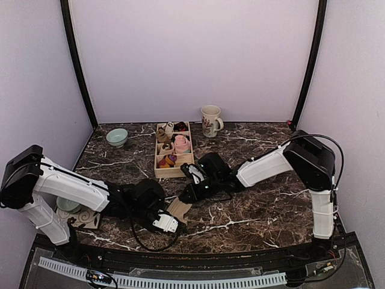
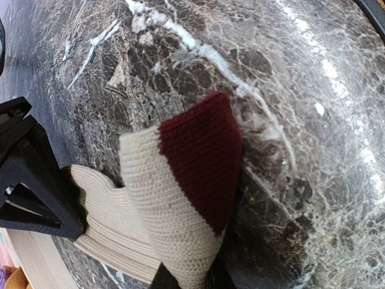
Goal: Roll the socks
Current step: Pick up the sock from the center of the board.
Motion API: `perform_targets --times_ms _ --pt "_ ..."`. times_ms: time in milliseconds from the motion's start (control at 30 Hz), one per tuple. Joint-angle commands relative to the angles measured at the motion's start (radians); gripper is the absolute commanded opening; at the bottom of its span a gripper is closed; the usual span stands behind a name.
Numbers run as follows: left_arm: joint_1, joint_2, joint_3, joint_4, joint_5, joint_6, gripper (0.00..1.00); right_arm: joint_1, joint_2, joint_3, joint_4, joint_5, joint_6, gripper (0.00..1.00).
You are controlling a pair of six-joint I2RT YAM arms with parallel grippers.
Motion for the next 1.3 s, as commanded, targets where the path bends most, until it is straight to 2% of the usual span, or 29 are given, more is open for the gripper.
perform_targets --times_ms 0,133,267,400,600,633,667,700,733,900,1033,1133,1267 --pt "0.023 0.082 0.022 -0.234 0.129 -0.018 0.00 -0.024 0.051 0.021 -0.115 0.062 -0.050 0.14" --pt "0.064 0.158 0.114 -0.342 0.201 -0.073 0.00 -0.047 0.040 0.061 -0.123 0.067 -0.077 0.15" --pt "0.076 0.206 0.146 -0.381 0.228 -0.060 0.00 -0.067 -0.051 -0.051 -0.035 0.123 -0.059 0.24" --pt "0.081 0.223 0.165 -0.402 0.269 -0.067 0.00 -0.067 -0.176 -0.130 -0.060 0.239 -0.093 0.34" --pt "0.114 0.265 0.207 -0.446 0.328 -0.071 0.00 -0.071 -0.398 -0.327 0.047 0.340 -0.120 0.36" --pt "0.120 0.272 0.219 -0.468 0.345 -0.064 0.00 -0.068 -0.438 -0.360 0.073 0.329 -0.142 0.47" --pt "0.125 0.279 0.234 -0.493 0.368 -0.051 0.00 -0.063 -0.473 -0.395 0.099 0.314 -0.167 0.62" --pt "0.135 0.285 0.247 -0.520 0.395 -0.037 0.00 -0.052 -0.530 -0.447 0.128 0.301 -0.202 0.93" --pt "0.143 0.293 0.259 -0.534 0.415 -0.030 0.00 -0.034 -0.574 -0.480 0.142 0.309 -0.238 0.99" --pt "0.178 0.344 0.315 -0.572 0.446 -0.063 0.00 0.048 -0.709 -0.560 0.095 0.368 -0.297 1.00" --pt "0.188 0.360 0.334 -0.611 0.470 -0.066 0.00 0.127 -0.781 -0.592 0.054 0.511 -0.293 1.00" --pt "0.194 0.376 0.350 -0.636 0.480 -0.058 0.00 0.105 -0.834 -0.665 0.093 0.666 -0.169 1.00" --pt "0.204 0.421 0.390 -0.690 0.488 -0.054 0.00 0.043 -0.880 -0.721 0.120 0.756 -0.087 1.00"
